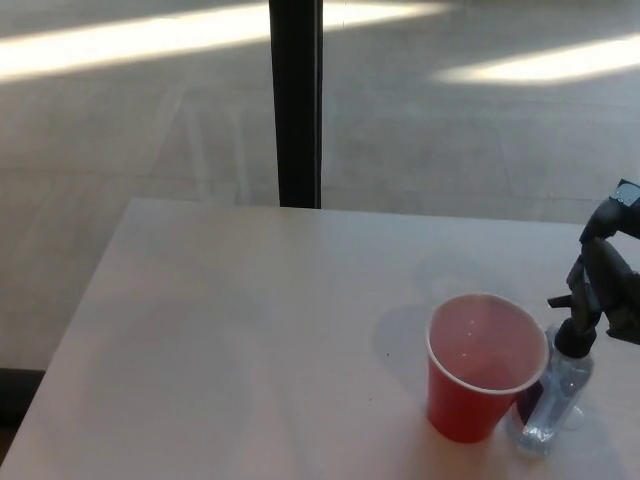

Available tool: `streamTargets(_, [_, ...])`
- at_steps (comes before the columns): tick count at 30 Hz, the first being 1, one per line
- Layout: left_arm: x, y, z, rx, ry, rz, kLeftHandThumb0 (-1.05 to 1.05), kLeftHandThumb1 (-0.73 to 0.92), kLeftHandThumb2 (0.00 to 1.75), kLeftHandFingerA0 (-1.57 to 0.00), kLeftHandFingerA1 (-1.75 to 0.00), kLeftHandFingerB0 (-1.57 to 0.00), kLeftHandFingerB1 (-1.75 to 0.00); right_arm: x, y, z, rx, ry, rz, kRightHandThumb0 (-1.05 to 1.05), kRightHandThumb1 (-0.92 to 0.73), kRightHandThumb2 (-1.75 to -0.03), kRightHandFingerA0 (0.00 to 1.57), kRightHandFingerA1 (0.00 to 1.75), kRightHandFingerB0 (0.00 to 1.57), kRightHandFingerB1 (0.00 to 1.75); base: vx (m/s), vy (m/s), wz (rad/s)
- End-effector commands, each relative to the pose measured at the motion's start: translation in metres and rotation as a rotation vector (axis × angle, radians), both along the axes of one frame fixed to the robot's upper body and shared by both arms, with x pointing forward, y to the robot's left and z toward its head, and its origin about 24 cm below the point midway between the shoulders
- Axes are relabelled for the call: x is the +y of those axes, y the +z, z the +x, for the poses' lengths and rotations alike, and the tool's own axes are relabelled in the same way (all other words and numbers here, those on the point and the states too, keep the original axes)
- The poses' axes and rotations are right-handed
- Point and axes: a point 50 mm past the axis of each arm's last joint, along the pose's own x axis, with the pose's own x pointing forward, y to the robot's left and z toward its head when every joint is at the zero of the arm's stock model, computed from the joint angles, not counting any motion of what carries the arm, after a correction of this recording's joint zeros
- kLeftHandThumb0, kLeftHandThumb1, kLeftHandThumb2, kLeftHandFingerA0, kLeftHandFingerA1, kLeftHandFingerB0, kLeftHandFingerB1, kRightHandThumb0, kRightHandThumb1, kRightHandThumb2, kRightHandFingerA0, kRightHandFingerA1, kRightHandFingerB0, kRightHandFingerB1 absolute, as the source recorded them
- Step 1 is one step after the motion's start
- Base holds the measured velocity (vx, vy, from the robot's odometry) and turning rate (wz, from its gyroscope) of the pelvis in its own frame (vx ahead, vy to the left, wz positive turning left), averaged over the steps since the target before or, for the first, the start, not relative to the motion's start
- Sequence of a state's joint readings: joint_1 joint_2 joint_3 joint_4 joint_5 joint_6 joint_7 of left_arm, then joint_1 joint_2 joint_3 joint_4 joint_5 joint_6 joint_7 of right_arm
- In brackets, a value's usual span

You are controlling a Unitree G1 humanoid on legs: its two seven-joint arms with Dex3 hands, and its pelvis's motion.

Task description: The robot uses its right hand fist to press the hand soap kept in the middle of the table to get liquid hand soap out

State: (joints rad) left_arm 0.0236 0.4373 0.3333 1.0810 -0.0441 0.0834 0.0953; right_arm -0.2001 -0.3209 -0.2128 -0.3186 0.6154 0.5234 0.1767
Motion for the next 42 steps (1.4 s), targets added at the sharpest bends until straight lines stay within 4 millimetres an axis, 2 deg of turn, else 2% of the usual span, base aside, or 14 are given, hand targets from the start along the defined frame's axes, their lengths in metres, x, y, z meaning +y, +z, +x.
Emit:
streamTargets(1, [0.006, 0.005, -0.001, 0.002, 0.013, 0.016, -0.21, 0.44, 0.99, -0.68, -0.85, -0.51, -0.75, -0.004, -0.013, -0.002, 0.058, -0.021, -0.015, -0.15, -0.49, -1.34, 1.01, 1.75, 0.74, 1.65, 0.0, 0.0, 0.0])
streamTargets(7, [0.006, 0.004, -0.002, 0.004, -0.002, 0.02, -0.22, 0.45, 0.96, -0.69, -0.85, -0.51, -0.75, -0.003, -0.018, -0.002, 0.08, -0.03, -0.059, -0.16, -0.52, -1.3, 1.01, 1.75, 0.73, 1.68, 0.0, 0.0, 0.0])
streamTargets(11, [0.005, 0.005, -0.001, -0.005, 0.003, 0.013, -0.22, 0.45, 0.98, -0.7, -0.86, -0.52, -0.76, -0.005, -0.023, -0.003, 0.076, -0.02, -0.057, -0.15, -0.55, -1.25, 1.0, 1.75, 0.74, 1.64, 0.0, 0.0, 0.0])
streamTargets(12, [0.005, 0.004, -0.001, -0.004, 0.008, 0.015, -0.22, 0.44, 0.99, -0.72, -0.87, -0.54, -0.77, -0.006, -0.027, -0.002, 0.08, -0.018, -0.048, -0.15, -0.56, -1.25, 1.01, 1.75, 0.8, 1.59, 0.0, 0.0, 0.0])
streamTargets(16, [0.005, 0.004, -0.001, -0.002, 0.01, 0.017, -0.23, 0.44, 0.98, -0.7, -0.86, -0.46, -0.73, -0.011, -0.034, -0.002, 0.094, -0.03, -0.057, -0.15, -0.55, -1.28, 1.01, 1.75, 0.72, 1.69, 0.0, 0.0, 0.0])
streamTargets(19, [0.005, 0.004, -0.003, -0.001, 0.006, 0.02, -0.23, 0.44, 0.98, -0.71, -0.87, -0.46, -0.74, -0.015, -0.039, -0.002, 0.099, -0.048, -0.07, -0.15, -0.59, -1.21, 1.01, 1.75, 0.71, 1.72, 0.0, 0.0, 0.0])
streamTargets(20, [0.005, 0.003, -0.005, 0.014, 0.004, 0.025, -0.24, 0.45, 0.97, -0.71, -0.85, -0.47, -0.73, -0.017, -0.043, -0.004, 0.111, -0.049, -0.059, -0.16, -0.59, -1.21, 0.97, 1.75, 0.75, 1.64, 0.0, 0.0, 0.0])
streamTargets(23, [0.005, 0.001, -0.008, 0.028, 0.003, 0.019, -0.24, 0.45, 0.98, -0.7, -0.85, -0.48, -0.74, -0.019, -0.048, -0.006, 0.118, -0.052, -0.063, -0.14, -0.62, -1.18, 0.97, 1.75, 0.75, 1.6, 0.0, 0.0, 0.0])
streamTargets(25, [0.005, 0.001, -0.008, 0.027, 0.007, 0.018, -0.23, 0.46, 0.98, -0.68, -0.84, -0.47, -0.73, -0.019, -0.048, -0.006, 0.119, -0.052, -0.066, -0.15, -0.62, -1.19, 0.97, 1.75, 0.75, 1.6, 0.0, 0.0, 0.0])
streamTargets(27, [0.004, 0.001, -0.008, 0.016, 0.018, 0.012, -0.22, 0.46, 0.98, -0.66, -0.83, -0.43, -0.72, -0.017, -0.05, -0.007, 0.12, -0.052, -0.077, -0.13, -0.61, -1.21, 0.99, 1.75, 0.69, 1.69, 0.0, 0.0, 0.0])
streamTargets(30, [0.004, 0.001, -0.008, 0.023, 0.0, 0.017, -0.24, 0.45, 1.0, -0.71, -0.86, -0.45, -0.73, -0.016, -0.052, -0.007, 0.122, -0.051, -0.069, -0.13, -0.6, -1.27, 1.0, 1.75, 0.7, 1.68, 0.0, 0.0, 0.0])
streamTargets(36, [0.003, 0.001, -0.008, 0.031, -0.003, 0.021, -0.24, 0.46, 0.98, -0.7, -0.85, -0.41, -0.7, -0.011, -0.055, -0.008, 0.128, -0.038, -0.084, -0.13, -0.61, -1.22, 1.0, 1.75, 0.69, 1.68, 0.0, 0.0, 0.0])
streamTargets(37, [0.003, 0.0, -0.008, 0.029, 0.009, 0.017, -0.22, 0.51, 0.89, -0.7, -0.87, -0.41, -0.72, -0.01, -0.056, -0.008, 0.127, -0.034, -0.092, -0.13, -0.61, -1.21, 1.0, 1.75, 0.69, 1.68, 0.0, 0.0, 0.0])
streamTargets(42, [0.002, -0.001, -0.007, 0.042, -0.008, 0.024, -0.23, 0.52, 0.89, -0.71, -0.85, -0.45, -0.72, -0.008, -0.056, -0.007, 0.118, -0.032, -0.113, -0.13, -0.58, -1.24, 1.01, 1.75, 0.7, 1.67, 0.0, 0.0, 0.0])
